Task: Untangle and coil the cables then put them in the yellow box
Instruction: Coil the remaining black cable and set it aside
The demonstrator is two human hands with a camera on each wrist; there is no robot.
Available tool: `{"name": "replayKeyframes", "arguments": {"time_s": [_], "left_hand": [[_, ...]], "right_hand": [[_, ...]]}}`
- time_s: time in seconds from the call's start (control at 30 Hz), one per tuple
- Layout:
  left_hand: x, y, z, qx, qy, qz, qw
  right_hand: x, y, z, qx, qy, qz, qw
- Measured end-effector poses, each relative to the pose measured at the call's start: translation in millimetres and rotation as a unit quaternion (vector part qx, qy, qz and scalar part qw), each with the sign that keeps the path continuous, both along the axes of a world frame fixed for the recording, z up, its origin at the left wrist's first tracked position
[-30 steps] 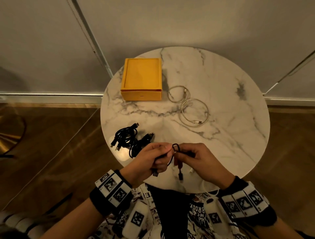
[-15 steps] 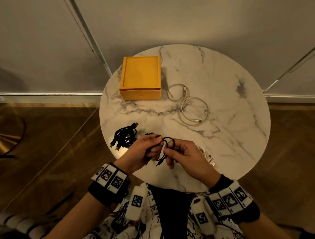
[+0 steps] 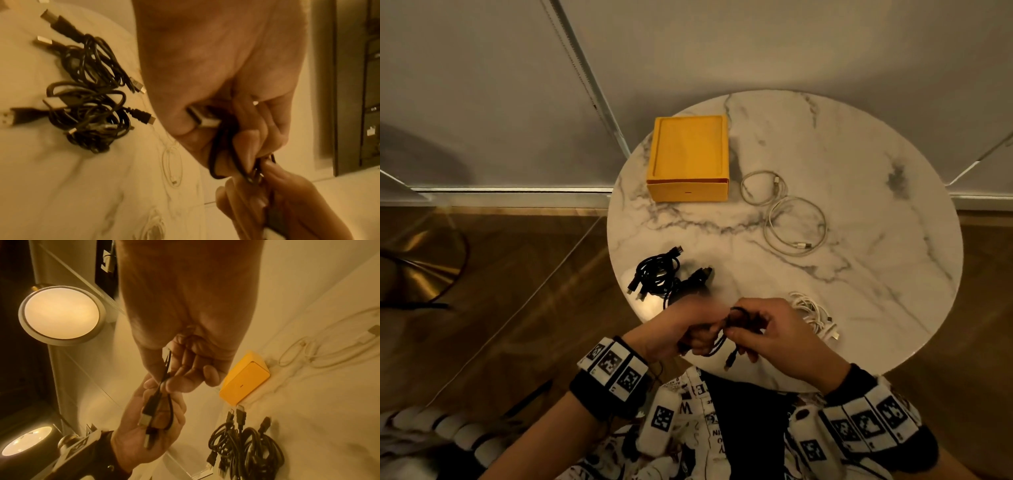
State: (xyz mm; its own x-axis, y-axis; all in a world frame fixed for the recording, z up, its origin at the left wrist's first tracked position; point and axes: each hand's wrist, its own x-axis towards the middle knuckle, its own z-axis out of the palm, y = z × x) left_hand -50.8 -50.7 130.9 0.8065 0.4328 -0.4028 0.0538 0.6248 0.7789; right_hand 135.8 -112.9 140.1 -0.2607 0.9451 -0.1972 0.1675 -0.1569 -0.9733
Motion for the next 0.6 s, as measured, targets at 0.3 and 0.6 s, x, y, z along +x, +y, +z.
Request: {"name": "replayKeyframes", "arguments": {"time_s": [0.3,0.6], "left_hand": [[-8,6,6,0.287,0.129,0.098,0.944],[-3,2,11,0.320,0.159,0.186,0.915]], "right_hand": [[3,14,-2,-0.053,0.026,0.001,0.998],[32,12,5,-0.100,0.048,-0.030,0.993]]}}
